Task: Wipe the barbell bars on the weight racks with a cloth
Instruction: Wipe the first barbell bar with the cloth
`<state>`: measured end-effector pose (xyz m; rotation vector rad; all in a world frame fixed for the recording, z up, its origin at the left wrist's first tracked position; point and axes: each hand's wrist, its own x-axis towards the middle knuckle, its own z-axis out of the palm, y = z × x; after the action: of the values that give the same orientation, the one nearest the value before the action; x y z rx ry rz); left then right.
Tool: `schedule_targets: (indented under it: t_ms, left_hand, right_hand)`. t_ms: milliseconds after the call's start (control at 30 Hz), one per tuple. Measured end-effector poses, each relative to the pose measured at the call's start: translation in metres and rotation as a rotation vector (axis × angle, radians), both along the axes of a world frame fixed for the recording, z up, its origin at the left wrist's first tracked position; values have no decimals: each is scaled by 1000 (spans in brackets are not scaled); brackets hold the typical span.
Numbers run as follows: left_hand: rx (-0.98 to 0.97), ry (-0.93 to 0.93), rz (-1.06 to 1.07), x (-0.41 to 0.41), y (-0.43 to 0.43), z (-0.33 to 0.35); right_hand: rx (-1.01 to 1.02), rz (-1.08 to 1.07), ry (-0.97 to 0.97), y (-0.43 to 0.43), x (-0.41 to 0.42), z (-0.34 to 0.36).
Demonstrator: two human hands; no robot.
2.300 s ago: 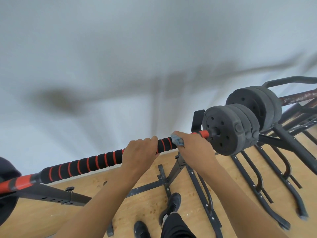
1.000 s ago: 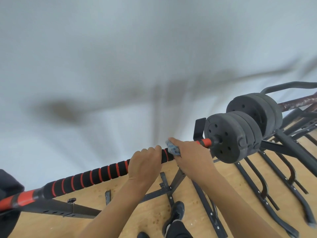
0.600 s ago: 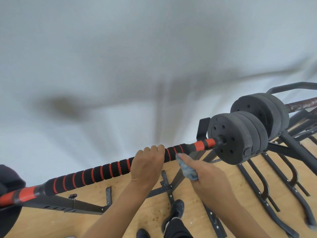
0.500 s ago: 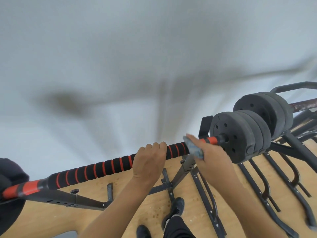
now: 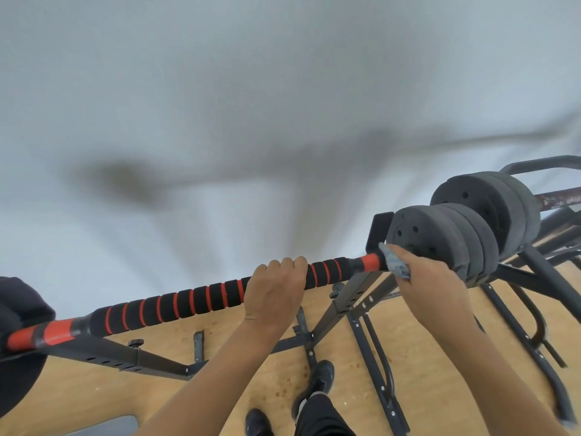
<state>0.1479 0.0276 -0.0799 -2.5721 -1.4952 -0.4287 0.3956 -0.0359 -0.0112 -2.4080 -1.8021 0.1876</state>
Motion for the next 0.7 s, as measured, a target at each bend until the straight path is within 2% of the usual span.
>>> schedule_targets:
  t_ms: [67,167,233,300,367,433,467,567,633,700]
  left_hand:
    - [-7,11,7,0,0,-1]
    - [-16,10,20,2,1,-1]
    - [-21,35,33,2,2,0]
    - [-29,54,39,0,2,0]
    - [-28,49,29,0,0,2]
    - [-9,19,9,0,0,6]
    - [1,12,2,0,0,9]
    - [45,13,-44,-2,-2,10]
    - [53,2,-114,-5,-5,9]
    - [49,-22,-150,-6,-6,10]
  right_hand:
    - [65,-50,-12,-2,3,5]
    - [320,-2,39,-8,-22,4]
    - [365,136,-5,4,-41,-5]
    - [282,365,-69,18,-48,-20]
    - [377,445,-64,29,-31,-26]
    - [489,322,-45,31,-5,-19]
    - [465,253,-52,30,2,-12]
    - [197,112,-156,23,-2,-17]
    - [210,88,-64,16,-22,-28]
    - [249,98,116,16,-47,-32]
